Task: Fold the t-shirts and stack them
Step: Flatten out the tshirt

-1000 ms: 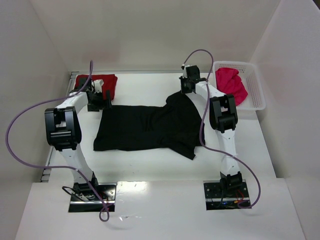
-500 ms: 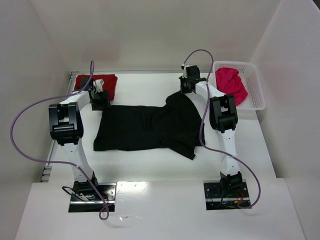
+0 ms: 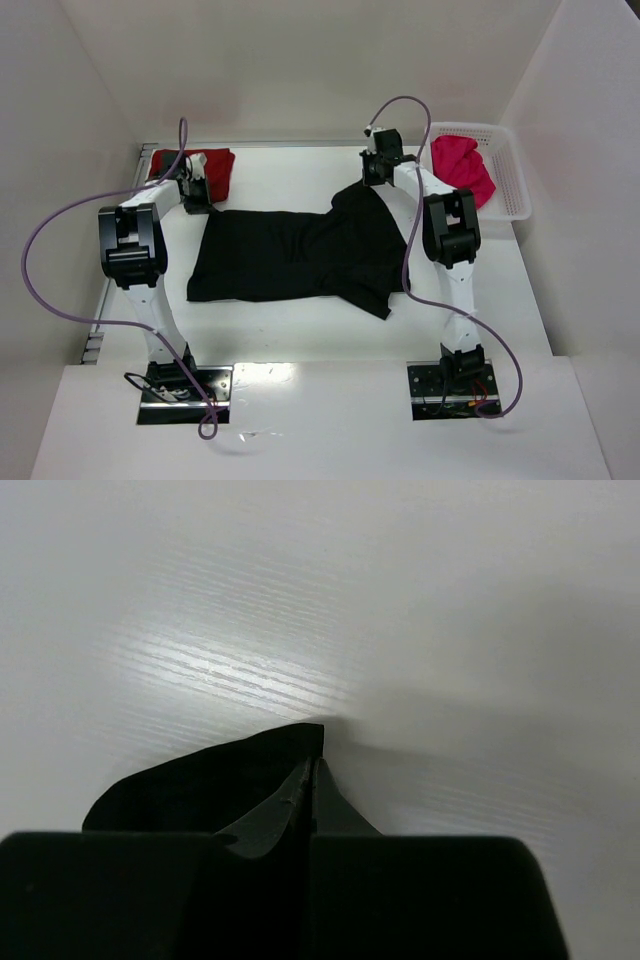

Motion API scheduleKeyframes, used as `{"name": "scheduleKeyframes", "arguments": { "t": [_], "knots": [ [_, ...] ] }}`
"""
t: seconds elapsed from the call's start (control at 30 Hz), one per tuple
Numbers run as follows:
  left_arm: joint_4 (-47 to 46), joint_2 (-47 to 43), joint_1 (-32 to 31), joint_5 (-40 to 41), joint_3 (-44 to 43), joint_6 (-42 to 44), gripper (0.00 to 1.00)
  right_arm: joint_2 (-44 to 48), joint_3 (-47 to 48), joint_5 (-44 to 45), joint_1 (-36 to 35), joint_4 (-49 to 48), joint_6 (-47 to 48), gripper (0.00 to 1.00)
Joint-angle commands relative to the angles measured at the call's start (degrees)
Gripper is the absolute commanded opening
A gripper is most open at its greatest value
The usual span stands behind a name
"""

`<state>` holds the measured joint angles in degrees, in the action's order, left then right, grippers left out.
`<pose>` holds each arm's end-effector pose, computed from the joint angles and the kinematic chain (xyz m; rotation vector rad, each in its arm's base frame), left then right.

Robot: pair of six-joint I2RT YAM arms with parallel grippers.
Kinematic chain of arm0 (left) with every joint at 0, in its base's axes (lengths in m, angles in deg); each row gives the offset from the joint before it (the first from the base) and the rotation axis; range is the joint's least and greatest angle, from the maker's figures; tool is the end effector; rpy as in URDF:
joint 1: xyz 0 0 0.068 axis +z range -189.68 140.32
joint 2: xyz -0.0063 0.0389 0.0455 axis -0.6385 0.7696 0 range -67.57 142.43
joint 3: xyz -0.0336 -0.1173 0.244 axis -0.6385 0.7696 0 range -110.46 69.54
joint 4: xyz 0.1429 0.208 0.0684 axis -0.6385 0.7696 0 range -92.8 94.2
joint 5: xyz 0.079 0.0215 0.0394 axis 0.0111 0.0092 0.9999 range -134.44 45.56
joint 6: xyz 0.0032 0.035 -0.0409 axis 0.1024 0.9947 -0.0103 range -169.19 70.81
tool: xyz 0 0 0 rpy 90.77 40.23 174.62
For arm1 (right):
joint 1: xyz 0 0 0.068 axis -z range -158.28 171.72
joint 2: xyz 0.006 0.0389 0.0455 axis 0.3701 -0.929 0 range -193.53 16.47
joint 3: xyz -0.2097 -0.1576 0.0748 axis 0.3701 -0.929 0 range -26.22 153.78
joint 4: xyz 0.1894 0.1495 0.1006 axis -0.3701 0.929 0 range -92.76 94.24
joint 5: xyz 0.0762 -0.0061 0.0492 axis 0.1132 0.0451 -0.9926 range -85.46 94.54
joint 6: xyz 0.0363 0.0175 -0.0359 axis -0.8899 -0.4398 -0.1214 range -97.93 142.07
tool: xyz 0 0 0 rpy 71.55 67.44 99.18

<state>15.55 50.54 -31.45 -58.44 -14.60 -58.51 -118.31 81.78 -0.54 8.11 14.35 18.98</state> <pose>0.4439 0.0556 0.1734 -0.2745 2.4565 -0.3112 0.5148 0.1280 0.1681 -0.2594 2.3320 0.2481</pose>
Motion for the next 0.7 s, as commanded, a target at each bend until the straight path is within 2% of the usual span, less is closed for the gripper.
{"name": "scheduleKeyframes", "arguments": {
  "t": [0.0, 0.2, 0.43, 0.67],
  "knots": [
    [-2.70, 0.37, 0.38, -0.68, -1.47, -0.43, 0.00, 5.14, -0.60, 1.30, 0.25, -2.95, -0.33, 0.01],
    [-2.79, -3.22, 0.38, 0.38, -4.54, -0.43, 0.00, 7.15, 2.82, 1.83, 0.25, -1.90, -0.95, 0.01],
    [-0.42, -12.18, 0.38, 0.90, -12.00, -0.43, 0.00, 15.68, 7.48, 5.43, 0.25, 0.29, -0.43, 0.00],
    [-1.56, -20.45, 0.91, -0.41, -15.43, -0.96, 0.00, 28.95, 6.95, 7.72, 0.25, -0.84, 0.19, 0.00]
  ]
}}
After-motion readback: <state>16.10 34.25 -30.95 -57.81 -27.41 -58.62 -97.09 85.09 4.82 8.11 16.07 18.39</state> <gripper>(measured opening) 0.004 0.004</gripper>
